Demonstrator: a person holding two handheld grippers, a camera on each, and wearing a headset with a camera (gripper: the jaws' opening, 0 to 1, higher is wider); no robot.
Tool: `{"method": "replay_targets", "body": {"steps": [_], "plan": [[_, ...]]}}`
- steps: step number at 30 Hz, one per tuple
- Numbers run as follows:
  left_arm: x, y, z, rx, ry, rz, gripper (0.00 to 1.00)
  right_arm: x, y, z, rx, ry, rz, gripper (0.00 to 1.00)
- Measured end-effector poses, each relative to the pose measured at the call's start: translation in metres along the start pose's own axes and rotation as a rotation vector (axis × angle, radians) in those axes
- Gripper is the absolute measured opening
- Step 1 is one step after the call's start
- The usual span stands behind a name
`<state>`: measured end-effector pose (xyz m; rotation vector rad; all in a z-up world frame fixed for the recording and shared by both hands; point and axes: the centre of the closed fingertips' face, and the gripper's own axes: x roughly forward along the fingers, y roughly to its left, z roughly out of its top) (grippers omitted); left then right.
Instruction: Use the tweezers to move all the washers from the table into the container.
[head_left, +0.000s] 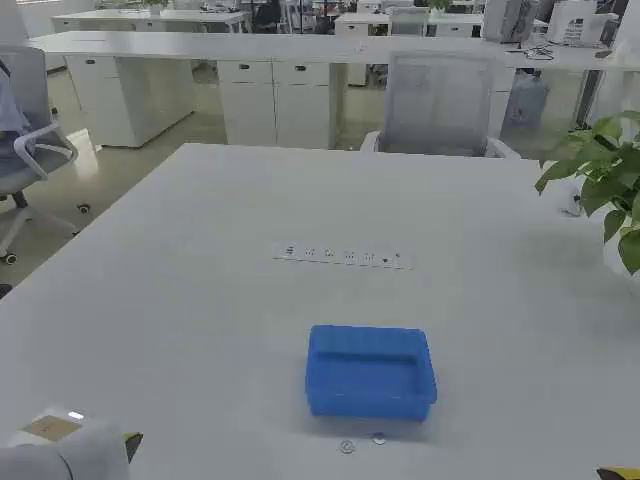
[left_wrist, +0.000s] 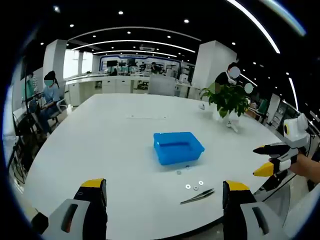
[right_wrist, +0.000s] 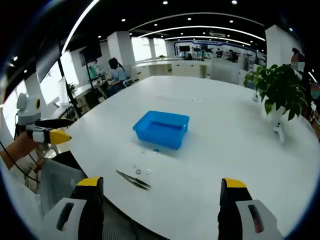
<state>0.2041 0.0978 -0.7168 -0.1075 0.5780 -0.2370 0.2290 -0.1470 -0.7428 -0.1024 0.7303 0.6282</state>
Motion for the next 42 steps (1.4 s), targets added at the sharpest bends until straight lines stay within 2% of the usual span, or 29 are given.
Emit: {"method": "replay_targets", "body": {"steps": [42], "plan": [[-0.0012,-0.0006,-0.0023,0.022,0.012,0.005,0.98,-0.001,-0.002,-0.0059,-0.006,0.015,-0.003,0.93]]}}
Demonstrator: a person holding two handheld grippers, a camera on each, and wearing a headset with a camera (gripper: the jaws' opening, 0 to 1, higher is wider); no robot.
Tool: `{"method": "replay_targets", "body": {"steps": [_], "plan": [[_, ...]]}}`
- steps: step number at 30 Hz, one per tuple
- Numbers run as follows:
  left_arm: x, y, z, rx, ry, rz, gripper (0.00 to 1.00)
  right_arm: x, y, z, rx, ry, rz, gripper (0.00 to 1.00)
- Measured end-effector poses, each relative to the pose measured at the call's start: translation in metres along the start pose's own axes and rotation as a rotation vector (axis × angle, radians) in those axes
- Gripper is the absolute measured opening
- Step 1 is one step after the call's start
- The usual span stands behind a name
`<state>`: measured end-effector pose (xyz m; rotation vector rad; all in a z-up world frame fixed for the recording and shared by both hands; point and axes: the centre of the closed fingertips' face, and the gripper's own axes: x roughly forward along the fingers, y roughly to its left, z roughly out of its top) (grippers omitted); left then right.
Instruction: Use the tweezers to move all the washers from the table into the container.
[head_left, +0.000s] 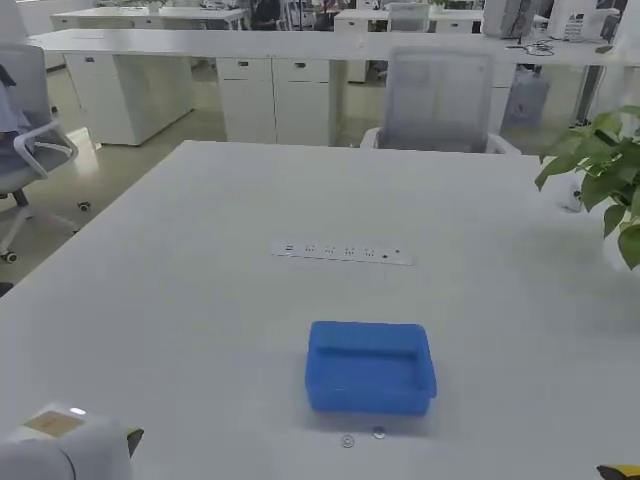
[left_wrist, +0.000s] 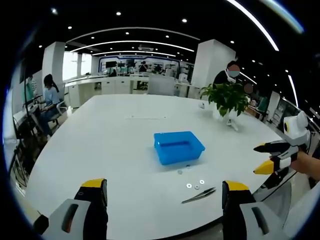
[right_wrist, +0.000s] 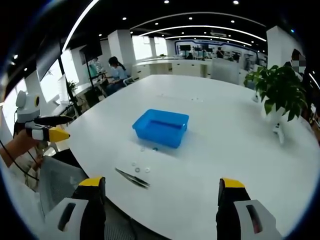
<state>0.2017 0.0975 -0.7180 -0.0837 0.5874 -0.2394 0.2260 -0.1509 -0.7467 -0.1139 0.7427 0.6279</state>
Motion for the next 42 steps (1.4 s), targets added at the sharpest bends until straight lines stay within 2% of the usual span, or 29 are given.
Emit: {"method": "replay_targets", "body": {"steps": [17,21,24,30,42], "plan": [[0.001,-0.001,0.003,0.01,-0.012,0.003,0.96,0.002,-0.001,-0.002,0.004,0.009,-0.002,0.92],[0.003,0.004,0.0,-0.005,-0.002,0.004,0.96,0.004,-0.002,-0.003,0.009,0.014,0.0,0.92],[0.004,0.004,0.001,-0.009,-0.006,-0.004,0.95,0.005,-0.001,-0.003,0.005,0.016,0.003,0.91],[0.015,-0.002,-0.002,-0.024,-0.007,-0.054,0.86,0.013,0.003,-0.001,-0.021,0.024,0.029,0.87],[0.044,-0.018,-0.019,0.082,0.067,-0.181,0.62,0.035,0.021,0.012,-0.121,0.001,0.096,0.78]]}}
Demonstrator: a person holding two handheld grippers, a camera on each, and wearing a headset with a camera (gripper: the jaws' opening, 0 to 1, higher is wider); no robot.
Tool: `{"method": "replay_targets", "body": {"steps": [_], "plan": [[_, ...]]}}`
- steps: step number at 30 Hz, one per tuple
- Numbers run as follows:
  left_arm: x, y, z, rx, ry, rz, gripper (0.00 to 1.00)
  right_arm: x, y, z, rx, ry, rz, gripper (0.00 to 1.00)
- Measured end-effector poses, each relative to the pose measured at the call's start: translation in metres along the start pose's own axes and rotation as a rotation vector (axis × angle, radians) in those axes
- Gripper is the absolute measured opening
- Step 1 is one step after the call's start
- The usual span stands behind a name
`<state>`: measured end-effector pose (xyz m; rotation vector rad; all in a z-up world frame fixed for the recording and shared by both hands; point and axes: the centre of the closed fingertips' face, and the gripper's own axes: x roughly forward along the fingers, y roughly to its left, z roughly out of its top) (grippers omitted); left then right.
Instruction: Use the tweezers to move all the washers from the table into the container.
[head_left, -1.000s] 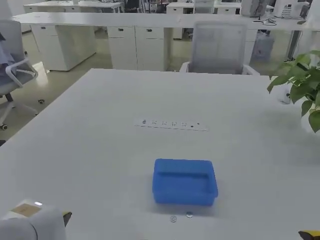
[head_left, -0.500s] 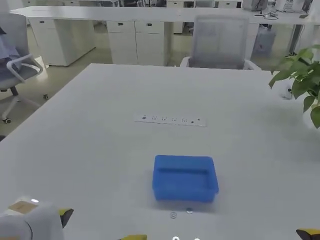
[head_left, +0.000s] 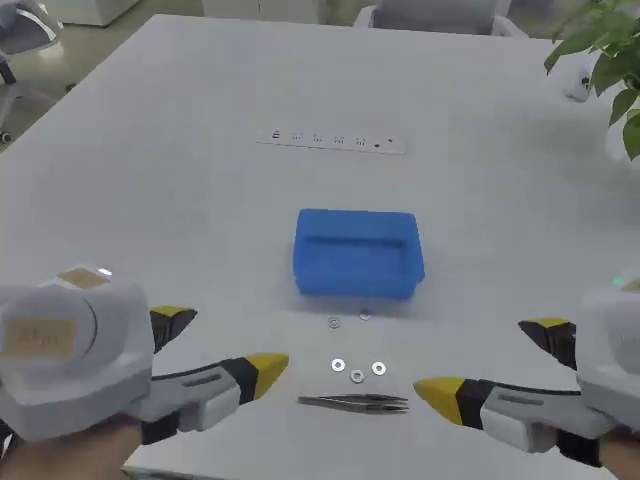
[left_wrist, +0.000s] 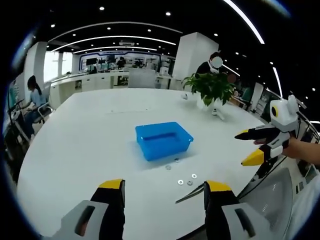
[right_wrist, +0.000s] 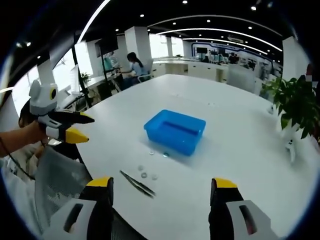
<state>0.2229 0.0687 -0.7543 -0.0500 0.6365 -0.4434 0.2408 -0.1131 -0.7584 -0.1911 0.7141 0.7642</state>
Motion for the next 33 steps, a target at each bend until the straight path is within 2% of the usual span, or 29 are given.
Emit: {"method": "replay_targets", "body": {"steps": [2,7,9,12,14,16,18,20,23,28,31,33], "plan": [[0.009,-0.002,-0.003,0.02,0.019,-0.029,0.58,0.004,0.002,0.002,-0.005,-0.001,0.007,0.77],[0.029,-0.02,-0.011,0.133,0.056,-0.147,0.48,0.015,0.006,0.001,-0.008,0.001,0.029,0.74],[0.035,-0.024,-0.016,0.153,0.073,-0.175,0.45,0.018,0.007,0.0,-0.001,0.0,0.032,0.71],[0.047,-0.034,-0.031,0.183,0.131,-0.246,0.38,0.025,0.01,-0.004,0.0,0.01,0.045,0.71],[0.054,-0.037,-0.039,0.209,0.141,-0.266,0.32,0.029,0.011,-0.006,-0.004,0.015,0.048,0.71],[0.057,-0.04,-0.05,0.221,0.197,-0.298,0.3,0.03,0.013,-0.008,-0.007,0.019,0.056,0.7],[0.062,-0.041,-0.053,0.26,0.2,-0.304,0.28,0.032,0.014,-0.01,-0.008,0.023,0.059,0.69],[0.067,-0.04,-0.061,0.289,0.228,-0.317,0.21,0.033,0.016,-0.012,-0.007,0.023,0.065,0.69],[0.074,-0.038,-0.072,0.305,0.276,-0.327,0.19,0.035,0.018,-0.017,-0.007,0.034,0.079,0.66],[0.08,-0.039,-0.081,0.34,0.302,-0.346,0.14,0.035,0.02,-0.023,-0.014,0.046,0.094,0.66],[0.082,-0.036,-0.09,0.412,0.335,-0.348,0.11,0.036,0.022,-0.025,-0.017,0.051,0.105,0.64],[0.084,-0.035,-0.093,0.427,0.339,-0.34,0.07,0.037,0.022,-0.028,-0.02,0.054,0.108,0.64]]}}
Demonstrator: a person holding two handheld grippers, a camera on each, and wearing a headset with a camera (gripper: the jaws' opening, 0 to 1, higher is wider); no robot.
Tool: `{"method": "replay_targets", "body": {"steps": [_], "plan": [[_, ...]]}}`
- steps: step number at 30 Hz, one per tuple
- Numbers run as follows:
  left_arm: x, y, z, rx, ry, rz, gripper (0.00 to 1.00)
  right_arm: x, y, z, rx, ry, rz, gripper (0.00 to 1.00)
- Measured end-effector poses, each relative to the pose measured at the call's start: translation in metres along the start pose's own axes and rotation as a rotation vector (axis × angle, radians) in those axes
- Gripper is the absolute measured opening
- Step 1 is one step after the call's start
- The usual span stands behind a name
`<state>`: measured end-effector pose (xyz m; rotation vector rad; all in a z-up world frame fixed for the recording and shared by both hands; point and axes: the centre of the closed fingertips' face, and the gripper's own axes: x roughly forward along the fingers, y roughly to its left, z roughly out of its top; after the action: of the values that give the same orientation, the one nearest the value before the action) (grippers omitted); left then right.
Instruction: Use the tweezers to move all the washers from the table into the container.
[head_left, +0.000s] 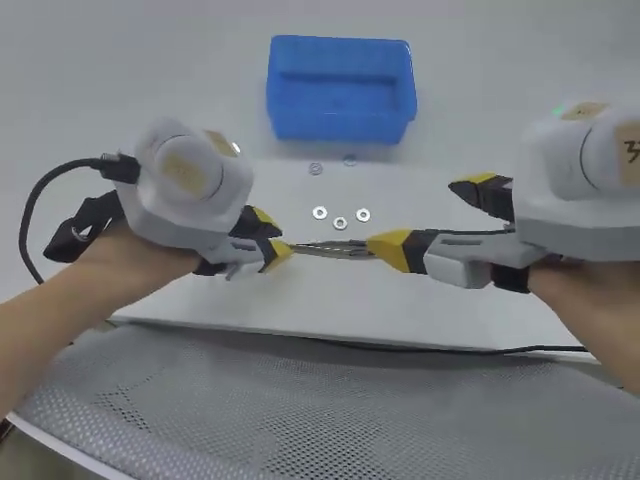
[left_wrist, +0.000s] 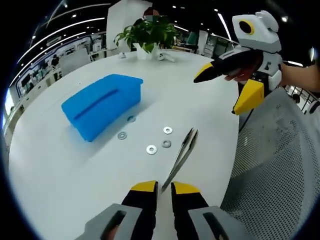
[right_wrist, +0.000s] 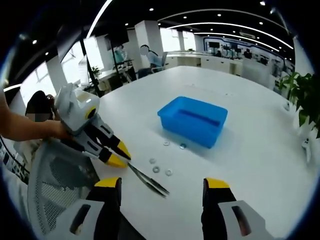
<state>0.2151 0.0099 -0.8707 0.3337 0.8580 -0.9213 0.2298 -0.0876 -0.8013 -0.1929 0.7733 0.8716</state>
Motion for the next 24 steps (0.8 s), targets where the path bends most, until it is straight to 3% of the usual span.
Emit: {"method": "replay_targets", "body": {"steps": [4,9,16,20,24], "plan": [[0.003,-0.004,-0.001,0.02,0.007,-0.011,0.06,0.003,0.004,-0.004,-0.013,0.018,0.01,0.63],[0.004,-0.01,0.0,0.105,0.031,-0.022,0.0,0.003,0.012,-0.004,-0.038,0.025,0.032,0.62],[0.0,-0.017,0.008,0.166,0.024,-0.03,0.0,-0.001,0.018,-0.001,-0.091,0.025,0.042,0.62],[-0.01,-0.02,0.019,0.196,0.002,-0.019,0.0,-0.002,0.024,0.0,-0.13,0.033,0.063,0.58],[-0.026,-0.027,0.036,0.216,-0.039,-0.011,0.0,-0.001,0.032,0.002,-0.177,0.043,0.099,0.5]]}}
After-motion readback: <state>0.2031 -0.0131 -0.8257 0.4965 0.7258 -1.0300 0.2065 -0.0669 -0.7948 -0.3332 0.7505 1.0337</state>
